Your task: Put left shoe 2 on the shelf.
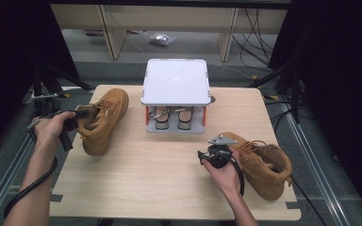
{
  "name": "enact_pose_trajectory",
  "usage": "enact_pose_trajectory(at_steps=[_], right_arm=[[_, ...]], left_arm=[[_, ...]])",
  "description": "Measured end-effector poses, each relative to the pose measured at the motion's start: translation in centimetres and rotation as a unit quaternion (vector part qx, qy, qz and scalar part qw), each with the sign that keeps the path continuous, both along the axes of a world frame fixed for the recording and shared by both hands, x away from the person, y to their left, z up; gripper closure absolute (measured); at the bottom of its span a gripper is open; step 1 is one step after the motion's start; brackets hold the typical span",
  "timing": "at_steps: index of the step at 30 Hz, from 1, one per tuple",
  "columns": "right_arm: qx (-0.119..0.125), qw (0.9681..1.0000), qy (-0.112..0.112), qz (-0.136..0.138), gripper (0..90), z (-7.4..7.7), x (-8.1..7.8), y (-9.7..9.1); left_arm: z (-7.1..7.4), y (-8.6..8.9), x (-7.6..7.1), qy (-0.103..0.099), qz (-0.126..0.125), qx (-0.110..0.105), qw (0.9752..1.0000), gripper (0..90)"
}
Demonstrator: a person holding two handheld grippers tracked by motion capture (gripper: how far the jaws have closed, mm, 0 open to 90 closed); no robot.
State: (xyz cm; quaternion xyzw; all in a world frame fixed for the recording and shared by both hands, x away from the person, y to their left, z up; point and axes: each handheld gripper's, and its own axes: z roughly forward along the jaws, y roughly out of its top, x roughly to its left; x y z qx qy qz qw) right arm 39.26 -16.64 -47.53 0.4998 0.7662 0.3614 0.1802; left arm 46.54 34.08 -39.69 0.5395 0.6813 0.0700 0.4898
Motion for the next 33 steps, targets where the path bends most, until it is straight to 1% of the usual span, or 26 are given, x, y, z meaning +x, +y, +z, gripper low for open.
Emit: enact_pose_trajectory(at_steps=[1, 2, 4, 6, 8, 9, 12, 13, 14, 16, 17, 19, 20, 22, 23, 24, 31, 33], right_arm=[[0.0, 1.0, -0.002, 0.002, 51.1, 0.0, 0.0, 0.0], [-0.002, 1.0, -0.009, 0.002, 51.1, 0.1, 0.1, -0.1], [-0.003, 1.0, -0.007, 0.001, 51.1, 0.1, 0.0, -0.1], [-0.006, 0.9999, -0.009, 0.006, 51.1, 0.1, 0.0, -0.1], [-0.005, 0.9999, -0.008, 0.005, 51.1, 0.1, 0.0, -0.1], [-0.005, 1.0, -0.003, 0.0, 51.1, 0.1, -0.1, 0.0], [-0.006, 1.0, -0.003, -0.001, 51.1, 0.1, -0.1, 0.1], [-0.003, 1.0, -0.003, 0.0, 51.1, 0.1, -0.1, 0.1], [-0.004, 1.0, -0.006, 0.005, 51.1, 0.0, -0.1, 0.0], [-0.003, 1.0, -0.006, 0.004, 51.1, 0.0, -0.1, 0.0], [0.002, 1.0, 0.002, -0.002, 51.1, 0.0, -0.2, 0.1], [0.005, 0.9999, -0.01, 0.005, 51.1, -0.1, -0.1, 0.0], [0.006, 0.9999, -0.009, 0.005, 51.1, -0.1, -0.1, 0.0], [-0.001, 1.0, -0.002, -0.002, 51.1, 0.0, -0.3, 0.0], [0.0, 1.0, -0.006, 0.003, 51.1, -0.1, -0.1, 0.0], [-0.001, 1.0, -0.006, 0.003, 51.1, 0.0, -0.2, 0.0], [-0.001, 1.0, -0.005, 0.003, 51.1, -0.2, -0.1, 0.0], [-0.005, 0.9999, -0.006, 0.006, 51.1, -0.2, -0.1, -0.1]], left_arm=[[0.0, 0.0, 0.0, -0.002, 0.002, -0.001, 1.0, 83.9], [0.1, 0.0, -0.1, -0.004, 0.004, -0.004, 1.0, 83.8], [0.1, 0.0, -0.1, -0.006, 0.006, -0.007, 0.9999, 83.8], [0.2, 0.0, -0.1, -0.01, 0.009, -0.012, 0.9998, 83.8], [0.3, -0.2, -0.1, -0.015, 0.01, -0.015, 0.9997, 83.8], [0.4, -0.2, -0.1, -0.018, 0.012, -0.016, 0.9996, 83.8], [0.5, -0.3, 0.1, -0.023, 0.015, -0.024, 0.9993, 83.8], [0.6, -0.4, 0.1, -0.022, 0.015, -0.024, 0.9993, 83.8], [0.7, -0.4, 0.2, -0.024, 0.015, -0.026, 0.9993, 83.8], [0.9, -0.5, 0.2, -0.027, 0.016, -0.025, 0.9992, 83.8], [1.0, -0.6, 0.2, -0.028, 0.016, -0.025, 0.9992, 83.7], [1.2, -0.7, 0.3, -0.031, 0.016, -0.025, 0.9991, 83.7], [1.3, -0.7, 0.3, -0.031, 0.017, -0.026, 0.999, 83.7], [1.4, -0.8, 0.3, -0.035, 0.017, -0.03, 0.9988, 83.7], [1.4, -0.9, 0.3, -0.038, 0.019, -0.032, 0.9986, 83.7], [1.5, -0.9, 0.3, -0.036, 0.018, -0.031, 0.9987, 83.7], [2.0, -1.3, 0.6, -0.045, 0.018, -0.037, 0.9981, 83.6], [2.2, -1.5, 0.6, -0.048, 0.016, -0.037, 0.9981, 83.6]])
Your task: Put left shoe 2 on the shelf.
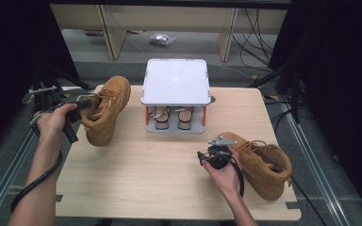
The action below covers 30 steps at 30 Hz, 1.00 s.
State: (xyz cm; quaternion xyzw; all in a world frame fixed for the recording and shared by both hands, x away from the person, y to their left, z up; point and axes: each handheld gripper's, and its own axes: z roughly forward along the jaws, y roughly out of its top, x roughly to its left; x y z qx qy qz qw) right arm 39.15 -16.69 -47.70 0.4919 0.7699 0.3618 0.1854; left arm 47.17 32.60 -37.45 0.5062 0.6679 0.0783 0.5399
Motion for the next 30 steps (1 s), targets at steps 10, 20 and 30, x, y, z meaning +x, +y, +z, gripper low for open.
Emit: enact_pose_trajectory(at_steps=[10, 20, 30], right_arm=[[0.003, 1.0, 0.006, -0.005, 51.1, 0.1, -0.1, 0.0], [0.002, 1.0, 0.001, -0.004, 51.1, 0.0, -0.1, 0.1], [-0.003, 1.0, -0.004, 0.002, 51.0, -0.2, -0.1, 0.0]], left_arm=[[0.9, -0.5, 0.3, -0.013, -0.002, -0.006, 0.9999, 83.5], [1.5, -0.8, 0.6, -0.02, -0.004, -0.003, 0.9998, 83.4], [2.3, -1.1, 0.8, -0.031, -0.004, -0.004, 0.9995, 83.4]])
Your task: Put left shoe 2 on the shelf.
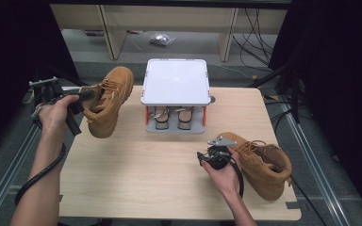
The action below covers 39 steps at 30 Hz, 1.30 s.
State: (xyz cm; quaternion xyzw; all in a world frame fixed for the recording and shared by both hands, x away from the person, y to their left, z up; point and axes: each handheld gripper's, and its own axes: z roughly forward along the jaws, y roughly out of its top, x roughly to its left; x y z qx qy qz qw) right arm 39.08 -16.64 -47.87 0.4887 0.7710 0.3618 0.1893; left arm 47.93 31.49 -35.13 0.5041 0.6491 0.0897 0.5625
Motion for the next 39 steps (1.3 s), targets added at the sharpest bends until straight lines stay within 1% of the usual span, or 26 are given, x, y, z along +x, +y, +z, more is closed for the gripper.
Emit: enact_pose_trajectory(at_steps=[1, 4, 5, 6, 10, 15, 17, 18, 20, 21, 22, 24, 26, 27, 28, 29, 33, 35, 39], right_arm=[[0.005, 1.0, 0.005, -0.002, 50.9, 0.1, 0.0, 0.0], [0.011, 0.9999, 0.003, 0.0, 50.9, 0.0, 0.0, 0.0], [0.006, 1.0, 0.006, -0.003, 50.9, 0.1, 0.0, 0.0], [0.004, 1.0, 0.004, -0.003, 50.8, 0.1, 0.0, 0.0], [0.002, 1.0, 0.004, -0.004, 50.7, 0.1, -0.1, 0.0], [0.003, 1.0, 0.003, 0.001, 50.6, 0.0, -0.1, 0.0], [0.007, 1.0, 0.005, -0.001, 50.6, -0.1, -0.1, 0.1], [0.0, 1.0, 0.006, -0.004, 50.6, 0.0, -0.2, 0.0], [0.008, 1.0, 0.003, 0.001, 50.6, -0.2, -0.1, 0.0], [0.006, 1.0, 0.001, 0.005, 50.6, -0.2, -0.1, 0.0], [0.001, 1.0, 0.005, -0.002, 50.6, 0.0, -0.2, 0.0], [0.004, 0.9999, 0.007, -0.007, 50.6, 0.0, -0.2, 0.1], [0.006, 0.9999, 0.009, -0.01, 50.6, 0.0, -0.3, 0.1], [0.002, 1.0, 0.004, -0.006, 50.6, 0.0, -0.2, 0.1], [0.0, 1.0, 0.004, -0.004, 50.6, 0.0, -0.2, 0.0], [0.007, 0.9999, 0.007, -0.008, 50.6, -0.1, -0.2, 0.1], [0.005, 0.9999, 0.007, -0.008, 50.6, -0.1, -0.2, 0.0], [0.005, 0.9998, 0.012, -0.012, 50.6, 0.0, -0.3, 0.1], [0.002, 0.9999, 0.01, -0.012, 50.6, 0.0, -0.3, 0.0]], left_arm=[[0.1, 0.0, 0.0, -0.001, 0.001, -0.001, 1.0, 83.4], [0.3, -0.1, 0.1, -0.005, 0.002, -0.004, 1.0, 83.4], [0.4, -0.2, 0.1, -0.006, 0.001, -0.004, 1.0, 83.4], [0.5, -0.3, 0.1, -0.007, 0.0, -0.003, 1.0, 83.4], [0.7, -0.5, 0.2, -0.011, -0.002, -0.005, 0.9999, 83.4], [0.9, -0.7, 0.3, -0.017, -0.002, -0.009, 0.9998, 83.4], [1.1, -0.7, 0.3, -0.02, -0.004, -0.006, 0.9998, 83.3], [1.1, -0.7, 0.3, -0.021, -0.004, -0.008, 0.9998, 83.3], [1.2, -0.8, 0.3, -0.021, -0.001, -0.01, 0.9997, 83.3], [1.3, -0.8, 0.3, -0.021, -0.001, -0.008, 0.9997, 83.3], [1.3, -0.8, 0.3, -0.023, -0.004, -0.006, 0.9997, 83.3], [1.4, -0.9, 0.4, -0.024, 0.0, -0.009, 0.9997, 83.3], [1.4, -0.9, 0.4, -0.024, -0.001, -0.008, 0.9997, 83.2], [1.4, -0.9, 0.5, -0.024, -0.003, -0.007, 0.9997, 83.2], [1.5, -1.0, 0.5, -0.023, 0.0, -0.008, 0.9997, 83.2], [1.5, -1.0, 0.5, -0.024, 0.0, -0.009, 0.9997, 83.2], [1.6, -1.2, 0.6, -0.026, -0.003, -0.007, 0.9996, 83.2], [1.7, -1.3, 0.6, -0.026, -0.003, -0.007, 0.9996, 83.2], [2.0, -1.4, 0.7, -0.029, -0.005, -0.007, 0.9996, 83.2]])
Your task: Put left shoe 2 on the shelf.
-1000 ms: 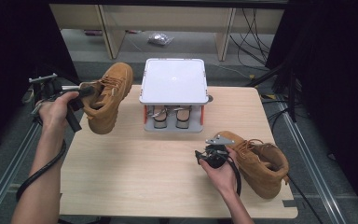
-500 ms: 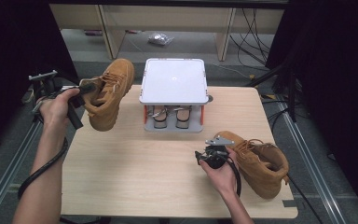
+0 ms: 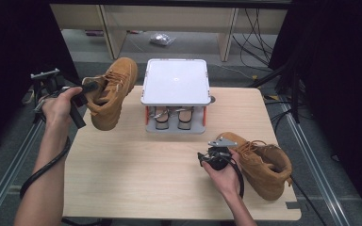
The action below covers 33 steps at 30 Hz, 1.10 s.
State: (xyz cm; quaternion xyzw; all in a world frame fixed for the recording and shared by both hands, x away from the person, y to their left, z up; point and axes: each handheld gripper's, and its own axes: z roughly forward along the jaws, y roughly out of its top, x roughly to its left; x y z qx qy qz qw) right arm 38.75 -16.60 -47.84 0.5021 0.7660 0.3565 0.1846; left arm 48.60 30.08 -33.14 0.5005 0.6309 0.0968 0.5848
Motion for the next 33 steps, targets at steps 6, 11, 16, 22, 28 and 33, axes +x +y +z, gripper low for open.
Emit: enact_pose_trajectory(at_steps=[6, 11, 16, 22, 28, 33], right_arm=[[0.0, 1.0, 0.0, 0.0, 50.5, 0.0, 0.0, 0.0], [0.002, 1.0, -0.002, -0.002, 50.6, -0.1, 0.0, 0.0], [-0.001, 1.0, -0.004, 0.004, 50.5, -0.1, 0.1, 0.0], [0.0, 1.0, -0.001, 0.004, 50.5, -0.2, 0.0, 0.1], [-0.004, 1.0, -0.005, 0.008, 50.5, -0.2, 0.0, 0.0], [-0.002, 0.9999, -0.005, 0.01, 50.5, -0.3, 0.1, 0.0]], left_arm=[[0.3, -0.2, 0.1, -0.003, -0.002, -0.005, 1.0, 83.2], [0.6, -0.3, 0.2, -0.009, -0.003, 0.004, 0.9999, 83.2], [0.8, -0.6, 0.3, -0.011, -0.005, -0.001, 0.9999, 83.2], [1.4, -1.1, 0.5, -0.014, -0.009, -0.016, 0.9997, 83.0], [1.9, -1.3, 0.5, -0.02, -0.012, -0.02, 0.9995, 83.0], [2.4, -1.5, 0.6, -0.022, -0.012, -0.012, 0.9996, 83.0]])
